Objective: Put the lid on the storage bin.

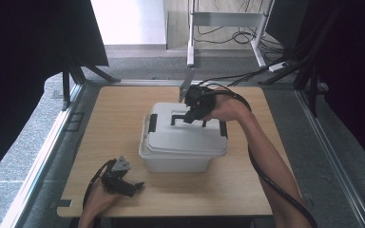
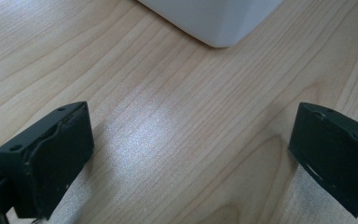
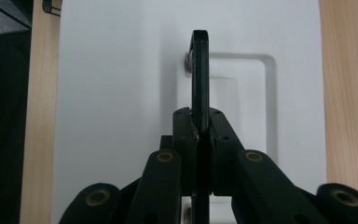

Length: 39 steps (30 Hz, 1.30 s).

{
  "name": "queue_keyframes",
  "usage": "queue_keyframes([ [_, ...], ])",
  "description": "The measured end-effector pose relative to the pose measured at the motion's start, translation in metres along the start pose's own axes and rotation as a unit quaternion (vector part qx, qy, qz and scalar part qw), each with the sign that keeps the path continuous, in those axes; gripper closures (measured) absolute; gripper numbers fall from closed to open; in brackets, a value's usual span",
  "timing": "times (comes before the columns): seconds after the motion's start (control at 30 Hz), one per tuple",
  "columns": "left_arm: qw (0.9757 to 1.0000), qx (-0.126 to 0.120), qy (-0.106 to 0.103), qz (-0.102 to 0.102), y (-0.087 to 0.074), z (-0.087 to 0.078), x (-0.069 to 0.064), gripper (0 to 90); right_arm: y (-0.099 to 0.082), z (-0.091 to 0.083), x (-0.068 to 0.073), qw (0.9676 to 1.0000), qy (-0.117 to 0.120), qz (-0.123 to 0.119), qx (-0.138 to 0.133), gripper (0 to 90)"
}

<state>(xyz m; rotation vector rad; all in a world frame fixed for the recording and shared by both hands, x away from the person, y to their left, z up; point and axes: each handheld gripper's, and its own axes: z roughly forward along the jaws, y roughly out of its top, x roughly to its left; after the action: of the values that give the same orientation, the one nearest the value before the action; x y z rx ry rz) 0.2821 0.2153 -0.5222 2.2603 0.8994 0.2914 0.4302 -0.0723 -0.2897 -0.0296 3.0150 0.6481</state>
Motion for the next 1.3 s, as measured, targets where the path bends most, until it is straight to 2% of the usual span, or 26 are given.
queue_keyframes([
  [0.23,1.0,0.0,0.0,0.001,0.0,0.0,0.0,0.0,0.021,0.028,-0.002,0.9999,0.009,-0.014,0.0,83.7],
  [0.33,1.0,0.0,-0.001,0.001,0.0,0.0,0.0,0.0,0.026,0.038,-0.003,0.9999,0.009,-0.012,0.008,83.6],
  [0.5,1.0,0.0,-0.001,0.001,0.0,0.0,0.0,0.0,0.022,0.047,-0.003,0.9996,0.013,-0.011,0.022,83.6],
  [0.7,1.0,-0.001,0.0,0.0,0.0,0.0,-0.001,0.0,0.013,0.048,-0.004,0.9998,0.019,0.002,-0.003,81.6],
  [0.83,1.0,0.0,0.0,0.0,0.0,0.0,0.0,0.0,0.011,0.041,-0.003,0.9997,0.014,0.008,-0.016,65.6],
  [0.97,1.0,0.001,0.0,0.001,0.0,0.0,0.0,0.0,0.006,0.029,0.001,0.9994,-0.012,0.02,-0.026,48.4],
  [1.17,1.0,0.0,0.0,0.0,0.0,0.0,-0.001,0.0,-0.008,0.015,0.006,0.997,-0.046,0.044,-0.046,32.0],
  [1.3,1.0,0.0,0.0,0.0,0.0,0.0,-0.001,0.0,-0.023,0.008,0.006,0.9941,-0.064,0.072,-0.05,23.6],
])
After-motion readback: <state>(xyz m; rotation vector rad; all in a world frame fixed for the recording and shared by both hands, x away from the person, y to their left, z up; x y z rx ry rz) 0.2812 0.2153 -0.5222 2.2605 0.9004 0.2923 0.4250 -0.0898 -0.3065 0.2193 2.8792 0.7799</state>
